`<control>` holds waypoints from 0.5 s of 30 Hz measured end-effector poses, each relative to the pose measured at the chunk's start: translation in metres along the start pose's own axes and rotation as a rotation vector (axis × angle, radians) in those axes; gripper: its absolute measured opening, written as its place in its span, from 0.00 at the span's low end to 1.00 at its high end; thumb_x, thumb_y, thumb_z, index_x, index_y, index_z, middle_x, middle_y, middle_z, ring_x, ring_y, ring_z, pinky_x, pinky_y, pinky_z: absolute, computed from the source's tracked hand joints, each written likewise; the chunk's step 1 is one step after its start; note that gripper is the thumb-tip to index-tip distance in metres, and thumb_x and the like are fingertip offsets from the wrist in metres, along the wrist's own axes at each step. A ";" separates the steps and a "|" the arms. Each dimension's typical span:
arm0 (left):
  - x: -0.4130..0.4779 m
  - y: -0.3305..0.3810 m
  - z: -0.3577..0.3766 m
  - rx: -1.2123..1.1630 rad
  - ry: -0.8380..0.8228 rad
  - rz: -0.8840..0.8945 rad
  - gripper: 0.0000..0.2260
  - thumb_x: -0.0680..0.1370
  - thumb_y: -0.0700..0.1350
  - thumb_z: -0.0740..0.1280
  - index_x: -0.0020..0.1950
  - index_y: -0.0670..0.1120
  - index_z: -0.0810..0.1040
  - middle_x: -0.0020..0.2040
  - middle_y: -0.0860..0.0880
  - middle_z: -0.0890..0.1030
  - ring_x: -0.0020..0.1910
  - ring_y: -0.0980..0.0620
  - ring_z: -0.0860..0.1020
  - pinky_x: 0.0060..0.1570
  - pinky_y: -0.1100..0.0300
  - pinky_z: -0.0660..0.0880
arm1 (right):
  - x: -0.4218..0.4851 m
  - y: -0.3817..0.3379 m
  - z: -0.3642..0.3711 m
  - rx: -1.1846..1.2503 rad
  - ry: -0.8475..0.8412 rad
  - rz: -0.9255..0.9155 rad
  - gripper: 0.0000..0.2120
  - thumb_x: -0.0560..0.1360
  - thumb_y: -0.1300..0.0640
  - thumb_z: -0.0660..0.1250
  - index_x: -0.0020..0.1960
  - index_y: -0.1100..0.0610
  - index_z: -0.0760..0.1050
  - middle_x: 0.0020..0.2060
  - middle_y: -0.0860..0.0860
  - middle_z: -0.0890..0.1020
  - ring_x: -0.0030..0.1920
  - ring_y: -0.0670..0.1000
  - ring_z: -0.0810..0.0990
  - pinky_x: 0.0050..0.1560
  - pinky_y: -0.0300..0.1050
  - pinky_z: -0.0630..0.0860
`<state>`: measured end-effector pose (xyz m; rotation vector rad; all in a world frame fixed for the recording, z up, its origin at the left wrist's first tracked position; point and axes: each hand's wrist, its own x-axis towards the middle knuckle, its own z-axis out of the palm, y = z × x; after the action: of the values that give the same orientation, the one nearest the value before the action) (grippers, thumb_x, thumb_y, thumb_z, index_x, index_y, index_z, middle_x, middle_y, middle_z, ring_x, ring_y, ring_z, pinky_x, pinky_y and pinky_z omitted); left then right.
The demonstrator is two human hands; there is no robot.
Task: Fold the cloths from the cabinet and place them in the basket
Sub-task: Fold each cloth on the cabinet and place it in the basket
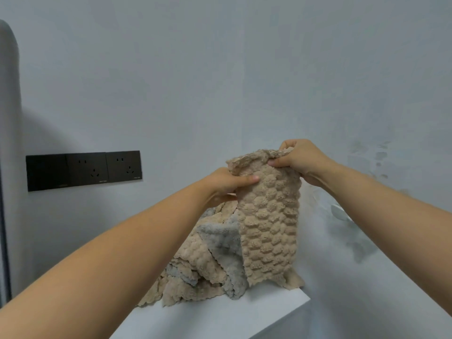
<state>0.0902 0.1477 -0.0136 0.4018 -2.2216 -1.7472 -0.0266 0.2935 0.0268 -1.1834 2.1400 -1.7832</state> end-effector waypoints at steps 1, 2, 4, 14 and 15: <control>0.002 -0.003 0.004 -0.043 0.055 0.044 0.11 0.71 0.45 0.73 0.48 0.41 0.79 0.39 0.49 0.82 0.40 0.51 0.79 0.48 0.56 0.78 | -0.001 0.002 0.001 -0.048 0.014 -0.019 0.16 0.66 0.70 0.75 0.34 0.57 0.70 0.22 0.50 0.76 0.25 0.47 0.78 0.24 0.36 0.73; 0.002 -0.004 0.007 -0.073 0.104 0.089 0.07 0.73 0.44 0.72 0.46 0.41 0.79 0.37 0.49 0.82 0.39 0.51 0.79 0.45 0.57 0.78 | -0.002 0.003 0.002 -0.099 0.025 -0.039 0.14 0.66 0.69 0.76 0.36 0.58 0.72 0.24 0.51 0.78 0.26 0.47 0.79 0.26 0.36 0.74; 0.002 -0.006 0.009 -0.108 0.160 0.134 0.06 0.76 0.43 0.70 0.48 0.41 0.79 0.39 0.48 0.82 0.38 0.51 0.81 0.40 0.59 0.78 | -0.005 0.003 0.003 -0.106 0.029 -0.052 0.10 0.66 0.66 0.77 0.43 0.62 0.77 0.34 0.55 0.82 0.34 0.50 0.82 0.34 0.41 0.79; -0.010 -0.021 -0.004 -0.199 0.126 0.046 0.11 0.78 0.44 0.67 0.56 0.39 0.74 0.25 0.50 0.74 0.23 0.54 0.72 0.29 0.65 0.69 | -0.019 0.032 0.002 0.197 -0.234 0.218 0.08 0.77 0.67 0.63 0.39 0.61 0.74 0.37 0.54 0.81 0.35 0.50 0.82 0.39 0.43 0.80; -0.010 -0.024 -0.009 -0.195 0.091 0.010 0.18 0.78 0.47 0.68 0.61 0.37 0.72 0.29 0.48 0.76 0.27 0.52 0.75 0.34 0.62 0.73 | -0.020 0.035 0.004 0.208 -0.231 0.242 0.05 0.77 0.66 0.63 0.43 0.62 0.75 0.41 0.55 0.81 0.38 0.51 0.82 0.42 0.44 0.80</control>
<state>0.1039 0.1387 -0.0351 0.4162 -1.9655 -1.8799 -0.0273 0.3032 -0.0127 -0.9798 1.8304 -1.6297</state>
